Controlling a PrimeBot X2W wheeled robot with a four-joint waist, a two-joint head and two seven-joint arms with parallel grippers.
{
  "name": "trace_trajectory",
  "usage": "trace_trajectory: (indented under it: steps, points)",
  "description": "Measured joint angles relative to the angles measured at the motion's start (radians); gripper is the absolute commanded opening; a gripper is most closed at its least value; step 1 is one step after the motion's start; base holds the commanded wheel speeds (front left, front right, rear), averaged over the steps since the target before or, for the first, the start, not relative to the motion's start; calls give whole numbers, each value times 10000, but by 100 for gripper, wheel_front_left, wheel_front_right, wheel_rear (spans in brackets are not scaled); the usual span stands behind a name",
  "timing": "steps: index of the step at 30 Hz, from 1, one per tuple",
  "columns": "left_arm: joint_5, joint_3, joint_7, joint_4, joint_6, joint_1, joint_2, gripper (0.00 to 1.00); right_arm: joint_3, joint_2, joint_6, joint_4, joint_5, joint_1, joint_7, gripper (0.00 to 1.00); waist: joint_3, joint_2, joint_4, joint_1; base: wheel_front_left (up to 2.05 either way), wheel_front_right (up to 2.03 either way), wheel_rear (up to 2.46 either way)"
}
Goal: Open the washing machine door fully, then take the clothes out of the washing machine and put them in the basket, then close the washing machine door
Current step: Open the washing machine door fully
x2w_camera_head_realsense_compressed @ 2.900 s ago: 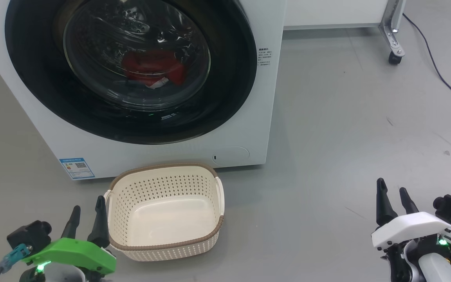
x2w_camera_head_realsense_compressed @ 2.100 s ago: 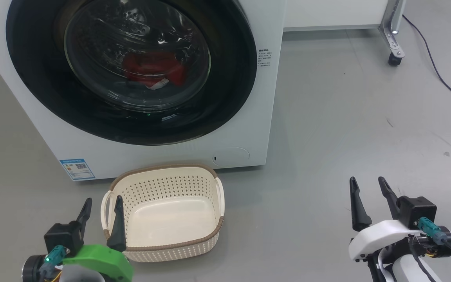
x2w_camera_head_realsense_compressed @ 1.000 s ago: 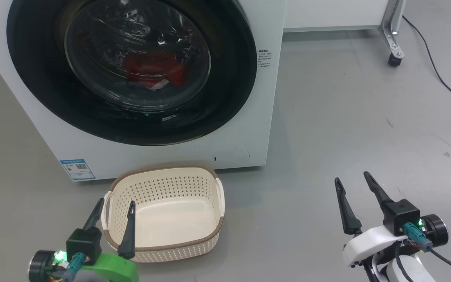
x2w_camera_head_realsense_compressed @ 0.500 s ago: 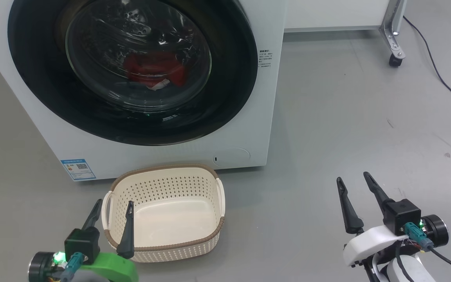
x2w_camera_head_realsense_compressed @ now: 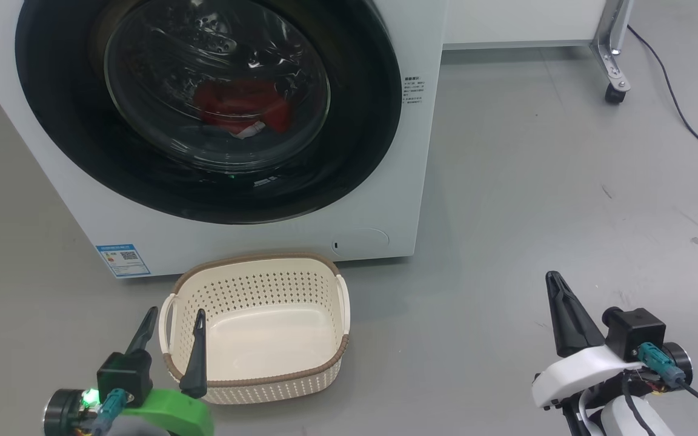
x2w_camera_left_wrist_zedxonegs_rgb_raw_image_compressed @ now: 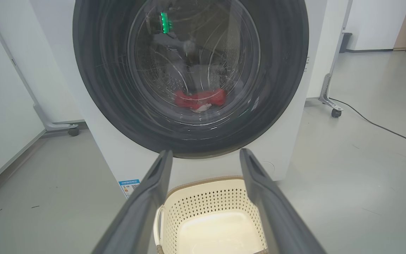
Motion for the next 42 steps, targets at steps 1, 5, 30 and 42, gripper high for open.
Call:
trace_trajectory:
  steps: [1, 5, 30, 42]
  points:
    - [-10, 13, 0, 0, -2, -3, -10, 100, -54, 21, 8, 17, 98, 0, 0, 0, 5, 0, 8, 0, 0, 0, 0]
    - [-10, 65, 0, 0, -82, -85, -21, 100, -382, 144, 165, 81, 608, 0, 0, 0, 35, 0, 46, 0, 0, 0, 0]
    - [-40, 107, 0, -426, -357, -1055, -215, 100, -2646, 502, 1135, 828, 6909, -2286, 1083, 0, 1458, 0, 599, 0, 0, 0, 0]
    - [-35, 136, -12, -1001, -558, -1883, -431, 100, -3779, 477, 968, 1231, 10119, -4930, 2715, 0, 2741, 0, 1173, 0, 0, 0, 0]
